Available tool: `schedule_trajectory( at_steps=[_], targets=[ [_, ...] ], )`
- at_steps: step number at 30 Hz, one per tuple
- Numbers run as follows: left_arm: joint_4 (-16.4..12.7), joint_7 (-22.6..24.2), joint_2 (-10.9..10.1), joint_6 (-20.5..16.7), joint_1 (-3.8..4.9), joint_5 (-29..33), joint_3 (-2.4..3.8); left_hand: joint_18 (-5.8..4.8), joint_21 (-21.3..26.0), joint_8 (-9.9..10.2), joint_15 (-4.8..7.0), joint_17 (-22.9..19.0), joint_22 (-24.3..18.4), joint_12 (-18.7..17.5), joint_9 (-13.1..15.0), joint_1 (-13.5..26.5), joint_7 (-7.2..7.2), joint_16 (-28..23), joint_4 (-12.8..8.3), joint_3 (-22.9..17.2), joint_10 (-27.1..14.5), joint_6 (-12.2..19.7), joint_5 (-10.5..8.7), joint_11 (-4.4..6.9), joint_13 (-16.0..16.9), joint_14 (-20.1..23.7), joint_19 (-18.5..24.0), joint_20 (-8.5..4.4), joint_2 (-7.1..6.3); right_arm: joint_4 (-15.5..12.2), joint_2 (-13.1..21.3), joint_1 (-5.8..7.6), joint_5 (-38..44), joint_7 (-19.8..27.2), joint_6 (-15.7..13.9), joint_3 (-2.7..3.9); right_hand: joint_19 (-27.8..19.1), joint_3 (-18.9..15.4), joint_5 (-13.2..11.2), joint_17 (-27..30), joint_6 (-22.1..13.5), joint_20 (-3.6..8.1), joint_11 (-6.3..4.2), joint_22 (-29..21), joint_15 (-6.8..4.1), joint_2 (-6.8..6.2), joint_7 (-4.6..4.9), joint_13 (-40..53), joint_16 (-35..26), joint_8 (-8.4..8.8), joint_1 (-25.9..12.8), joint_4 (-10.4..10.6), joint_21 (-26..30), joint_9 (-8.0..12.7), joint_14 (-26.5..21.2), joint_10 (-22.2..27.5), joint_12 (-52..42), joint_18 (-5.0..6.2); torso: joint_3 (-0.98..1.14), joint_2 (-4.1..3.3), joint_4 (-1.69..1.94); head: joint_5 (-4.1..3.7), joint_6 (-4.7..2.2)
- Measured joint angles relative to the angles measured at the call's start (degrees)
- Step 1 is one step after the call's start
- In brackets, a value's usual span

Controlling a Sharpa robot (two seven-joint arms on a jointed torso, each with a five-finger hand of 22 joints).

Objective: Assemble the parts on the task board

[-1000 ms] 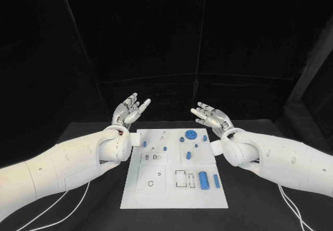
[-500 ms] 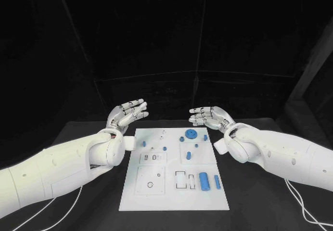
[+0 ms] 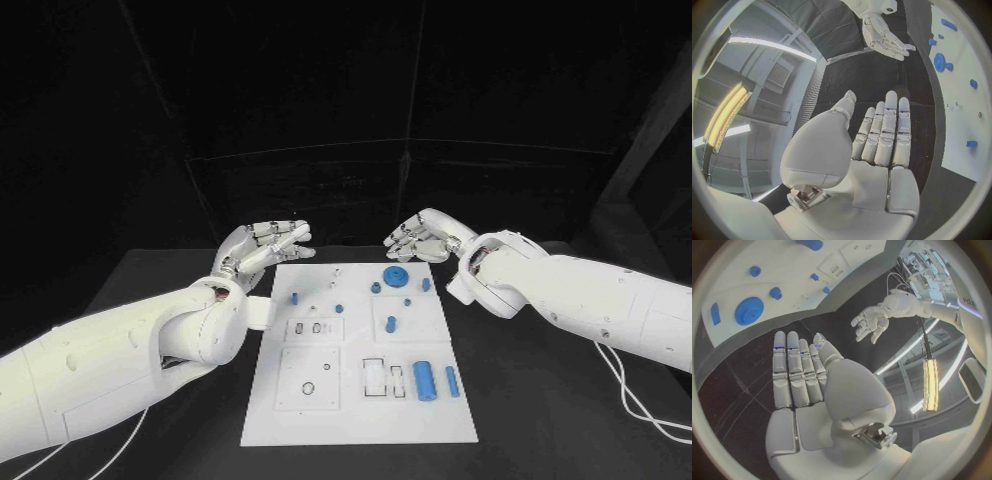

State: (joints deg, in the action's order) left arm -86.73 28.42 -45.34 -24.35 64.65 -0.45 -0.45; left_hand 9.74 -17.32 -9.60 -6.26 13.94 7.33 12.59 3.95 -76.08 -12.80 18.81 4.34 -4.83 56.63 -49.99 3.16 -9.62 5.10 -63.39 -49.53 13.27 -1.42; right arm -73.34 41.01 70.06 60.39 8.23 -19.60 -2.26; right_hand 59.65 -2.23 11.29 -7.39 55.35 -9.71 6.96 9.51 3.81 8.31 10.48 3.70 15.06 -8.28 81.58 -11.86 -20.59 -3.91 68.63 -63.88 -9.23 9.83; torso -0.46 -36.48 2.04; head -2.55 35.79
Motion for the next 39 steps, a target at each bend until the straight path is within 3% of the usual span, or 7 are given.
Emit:
schedule_trajectory(
  at_steps=[3, 5, 10, 15, 19, 24, 39],
  targets=[
    [-1.5, -0.4, -0.6, 0.6, 0.4, -0.6, 0.0, 0.0, 0.4, 0.0, -0.12, 0.2, -0.2, -0.2, 0.0, 0.0, 0.19, 0.0, -0.2, 0.2, 0.0, -0.2, 0.0, 0.0, 0.0, 0.1, 0.0, 0.0, 0.0, -0.5, -0.2, 0.31, 7.3, -3.5, 1.2, 0.01, 2.2, 0.0, -0.4, -1.9, 1.1, 1.32, -0.72, 1.9, -1.12, -0.25, -0.55, 0.0, 2.5, 0.3, -0.2, -0.1, -3.5, 0.0, 3.7, -1.9, 0.9, -0.01, -0.13, -0.58, 0.32, -0.21, 0.07],
    [-2.5, -0.7, -1.1, 0.9, 0.7, -0.9, -0.01, -0.01, 0.4, 0.0, -0.22, 0.2, -0.2, -0.3, -0.1, 0.0, 0.2, 0.0, -0.1, 0.4, 0.0, -0.2, 0.0, 0.0, 0.0, 0.2, 0.0, 0.0, 0.0, -1.0, -0.4, 0.41, 11.8, -5.7, 2.2, 0.01, 6.8, 0.1, -1.4, -6.5, 2.8, 3.47, -1.87, 6.1, -3.31, -1.94, -1.3, 0.2, 8.5, 1.71, -1.9, -0.2, -10.8, 0.0, 11.2, -4.7, 2.3, 0.0, -0.19, -0.9, 0.48, -0.35, 0.15],
    [-4.6, -1.1, -2.3, 1.3, 1.37, -1.3, 0.01, -0.01, 0.7, 0.3, -0.35, 0.4, -0.4, -0.4, -0.1, 0.0, 0.2, -0.3, -0.2, 1.0, 0.0, -0.2, 0.0, 0.0, 0.0, 0.4, -0.2, 0.2, 0.0, -2.3, -0.4, 0.86, 19.5, -9.4, 3.8, 0.0, 8.7, 0.1, -1.5, -10.4, 3.0, 4.61, -2.15, 8.8, -4.08, -2.93, -1.47, 0.2, 12.6, 2.9, -2.9, -0.2, -15.5, 0.1, 14.7, -5.1, 3.7, -0.02, -0.26, -1.9, 0.77, -0.57, -0.18],
    [-6.3, -1.5, -3.1, 1.6, 1.59, -1.3, 0.01, -0.01, 0.9, 0.3, -0.42, 0.5, -0.5, -0.6, -0.1, 0.0, 0.2, -0.4, -0.2, 1.0, 0.0, -0.2, 0.0, 0.0, -0.1, 0.4, -0.2, 0.21, 0.0, -3.2, -0.6, 1.43, 25.9, -12.5, 5.3, 0.0, 9.0, 0.1, -1.5, -13.1, 1.3, 4.49, -1.88, 10.4, -4.2, -3.66, -1.39, 0.2, 14.6, 4.5, -3.1, 0.2, -18.1, 0.2, 15.1, -2.7, 5.2, -0.02, -0.32, -3.0, 1.02, -0.88, -0.43],
    [-6.8, -1.7, -3.2, 1.9, 1.81, -1.1, 0.0, 0.0, 0.9, 0.5, -0.42, 0.6, -0.5, -0.6, -0.1, 0.3, 0.2, -0.4, -0.2, 1.3, 0.0, -0.2, 0.0, 0.0, -0.1, 0.4, -0.2, 0.21, 0.29, -3.3, -1.0, 1.72, 29.3, -13.7, 6.1, 0.03, 8.2, 0.6, -1.5, -15.0, 0.6, 4.2, -1.33, 11.5, -3.79, -4.08, -1.17, 0.1, 15.9, 4.51, -2.7, 0.7, -19.8, 0.2, 14.7, -0.6, 5.5, -0.01, -0.35, -3.65, 1.14, -1.03, -0.65],
    [-7.2, -1.9, -3.2, 2.1, 2.01, -1.0, -0.01, 0.0, 0.9, 0.5, -0.42, 0.6, -0.5, -0.6, -0.1, 0.3, 0.2, -0.4, -0.2, 1.3, 0.0, -0.2, 0.0, 0.0, -0.1, 0.4, -0.2, 0.21, 0.29, -3.2, -1.4, 1.82, 32.0, -14.8, 7.1, 0.03, 7.9, 1.5, -1.5, -18.0, -0.2, 4.14, -1.54, 13.3, -3.52, -4.62, -1.25, 0.1, 18.7, 4.51, -2.7, 1.5, -22.7, 0.1, 15.0, -0.4, 5.5, -0.02, -0.36, -4.35, 1.27, -1.08, -0.98],
    [-7.1, -2.4, -3.0, 3.1, 2.26, -0.8, 0.0, 0.0, 0.9, 0.5, -0.42, 0.8, -0.6, -0.9, -0.1, 0.3, 0.01, -0.4, -0.2, 1.3, 0.0, -0.4, -0.01, -0.01, -0.1, 0.4, -0.2, 0.21, 0.7, -1.5, -3.8, 1.88, 34.9, -15.3, 9.1, 0.03, 6.9, 5.6, -0.4, -30.8, 0.9, 4.29, -2.04, 20.0, -3.82, -5.29, -1.56, 0.1, 31.1, 4.51, -2.4, 3.5, -31.1, 0.0, 15.3, -1.3, 4.8, -0.02, -0.13, -5.55, 1.64, -0.63, -0.78]
  ],
)
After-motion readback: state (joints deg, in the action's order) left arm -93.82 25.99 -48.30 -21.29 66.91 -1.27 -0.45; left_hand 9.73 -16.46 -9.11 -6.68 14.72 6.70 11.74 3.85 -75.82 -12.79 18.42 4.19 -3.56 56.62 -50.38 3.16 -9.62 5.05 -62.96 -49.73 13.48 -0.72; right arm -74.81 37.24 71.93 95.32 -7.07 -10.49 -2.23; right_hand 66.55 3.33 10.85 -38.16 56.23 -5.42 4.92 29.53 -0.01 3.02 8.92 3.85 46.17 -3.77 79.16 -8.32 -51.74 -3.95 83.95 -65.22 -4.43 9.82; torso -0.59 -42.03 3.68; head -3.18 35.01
